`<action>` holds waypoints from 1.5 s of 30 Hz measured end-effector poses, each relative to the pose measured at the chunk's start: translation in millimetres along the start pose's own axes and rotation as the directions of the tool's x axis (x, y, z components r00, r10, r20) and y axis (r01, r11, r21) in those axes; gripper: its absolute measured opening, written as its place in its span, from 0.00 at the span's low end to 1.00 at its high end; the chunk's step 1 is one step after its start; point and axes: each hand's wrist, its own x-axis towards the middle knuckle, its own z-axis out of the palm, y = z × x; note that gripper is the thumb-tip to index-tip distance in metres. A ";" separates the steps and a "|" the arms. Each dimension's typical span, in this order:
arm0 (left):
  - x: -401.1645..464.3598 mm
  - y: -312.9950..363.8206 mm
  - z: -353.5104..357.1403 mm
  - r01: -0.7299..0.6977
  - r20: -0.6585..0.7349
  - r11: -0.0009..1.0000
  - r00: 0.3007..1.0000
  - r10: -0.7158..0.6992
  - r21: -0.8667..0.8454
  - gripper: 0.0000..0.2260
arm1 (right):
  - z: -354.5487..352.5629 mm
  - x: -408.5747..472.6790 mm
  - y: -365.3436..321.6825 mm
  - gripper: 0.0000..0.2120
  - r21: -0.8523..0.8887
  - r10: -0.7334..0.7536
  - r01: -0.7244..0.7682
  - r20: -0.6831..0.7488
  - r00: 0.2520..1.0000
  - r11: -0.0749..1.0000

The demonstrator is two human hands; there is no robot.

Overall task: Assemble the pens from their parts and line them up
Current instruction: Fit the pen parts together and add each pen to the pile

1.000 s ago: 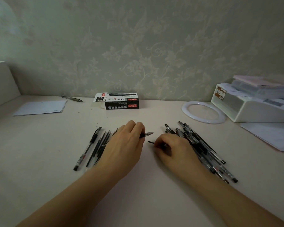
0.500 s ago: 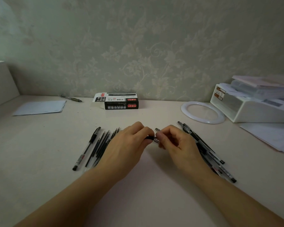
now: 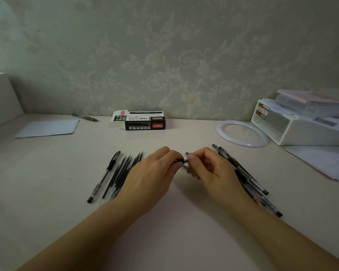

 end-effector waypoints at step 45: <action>-1.7 -3.9 -0.1 0.190 0.029 0.981 0.981 -0.192 0.049 0.13 | -4.7 -4.0 -2.0 0.03 -0.523 -0.083 0.112 0.078 0.993 0.845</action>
